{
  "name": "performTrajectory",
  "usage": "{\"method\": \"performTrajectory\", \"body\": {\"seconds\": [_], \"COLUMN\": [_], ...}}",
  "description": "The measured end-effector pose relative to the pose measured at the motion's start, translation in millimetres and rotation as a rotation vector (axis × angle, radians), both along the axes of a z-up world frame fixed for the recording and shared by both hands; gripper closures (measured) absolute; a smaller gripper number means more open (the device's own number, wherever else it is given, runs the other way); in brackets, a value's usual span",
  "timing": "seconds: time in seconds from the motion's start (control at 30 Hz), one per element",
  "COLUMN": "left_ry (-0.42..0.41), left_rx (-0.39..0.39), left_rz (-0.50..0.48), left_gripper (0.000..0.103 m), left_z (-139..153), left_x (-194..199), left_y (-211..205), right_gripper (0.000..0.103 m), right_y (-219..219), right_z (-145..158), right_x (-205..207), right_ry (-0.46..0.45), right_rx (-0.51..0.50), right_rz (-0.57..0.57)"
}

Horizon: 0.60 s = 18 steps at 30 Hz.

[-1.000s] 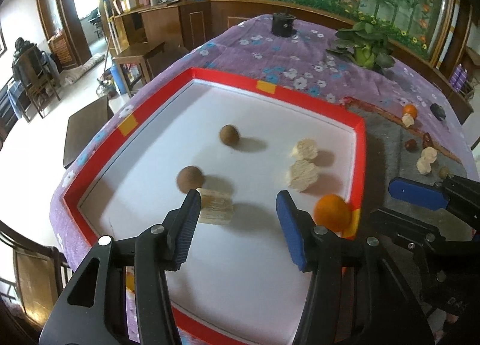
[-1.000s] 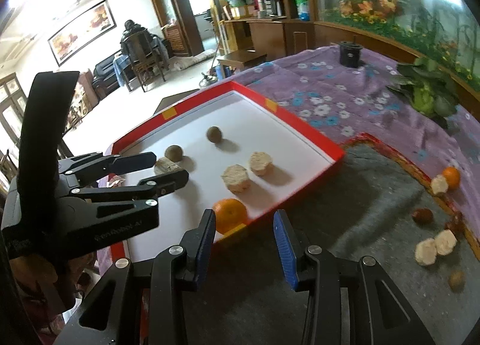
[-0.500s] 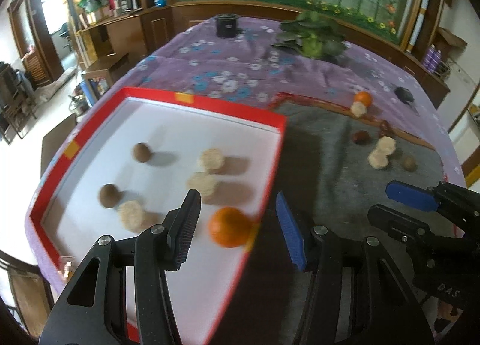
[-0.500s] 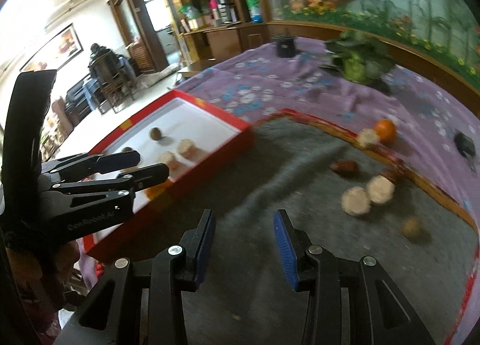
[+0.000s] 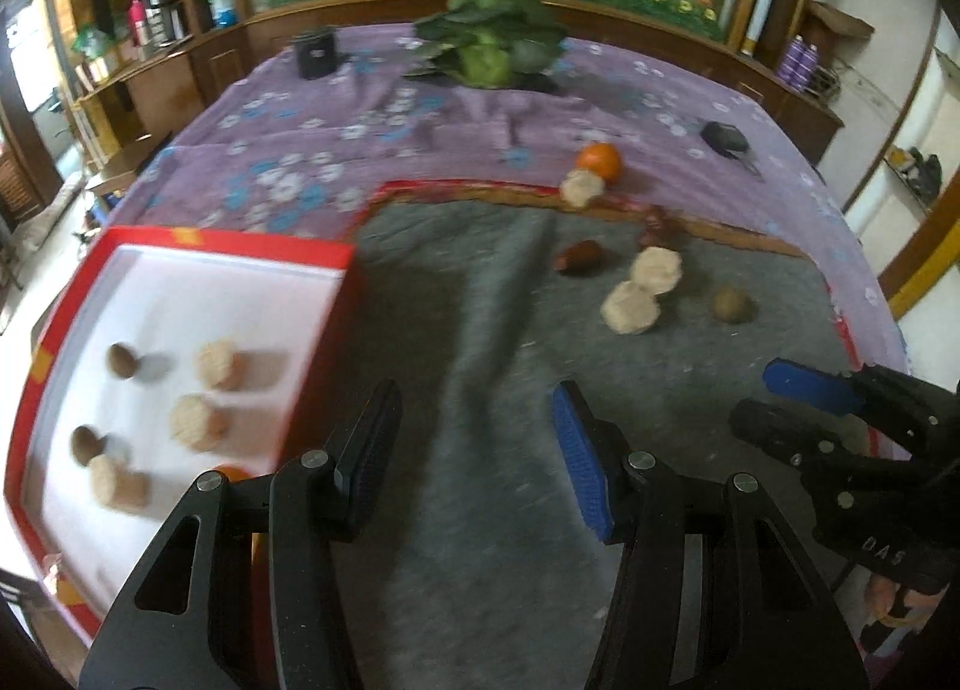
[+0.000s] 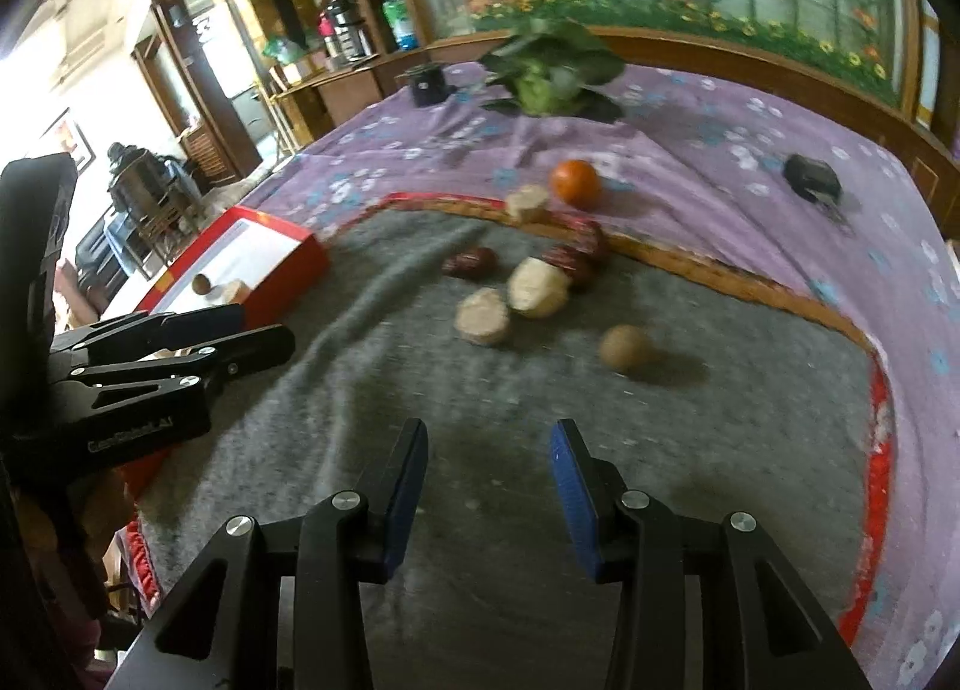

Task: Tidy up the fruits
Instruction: 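Move both tools back to the fruits on the grey mat, then grasp a cream chunk with left gripper while right gripper grasps a brown round fruit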

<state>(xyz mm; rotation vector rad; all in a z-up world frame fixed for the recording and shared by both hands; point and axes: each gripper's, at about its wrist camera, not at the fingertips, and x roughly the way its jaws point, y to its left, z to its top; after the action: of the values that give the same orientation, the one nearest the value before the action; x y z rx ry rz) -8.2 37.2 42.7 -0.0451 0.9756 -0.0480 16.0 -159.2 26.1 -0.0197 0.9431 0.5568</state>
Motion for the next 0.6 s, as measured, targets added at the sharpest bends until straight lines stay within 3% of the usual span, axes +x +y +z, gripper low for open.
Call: {"method": "performTrajectory", "body": {"seconds": [0.3,0.6], "left_ry": [0.035,0.071], "left_rx": [-0.027,-0.022], "left_rz": [-0.119,-0.163], "left_gripper": [0.051,0.051], "left_z": [-15,-30], "left_x": [33,57], "left_y": [-44,-61], "right_gripper": [0.06,0.059], "right_y": [-32,-47], "right_z": [-5,-8], "right_x": [9,22], "right_ry": [0.005,0.013], "right_rx": [0.004,0.003], "right_rz": [-0.05,-0.064]}}
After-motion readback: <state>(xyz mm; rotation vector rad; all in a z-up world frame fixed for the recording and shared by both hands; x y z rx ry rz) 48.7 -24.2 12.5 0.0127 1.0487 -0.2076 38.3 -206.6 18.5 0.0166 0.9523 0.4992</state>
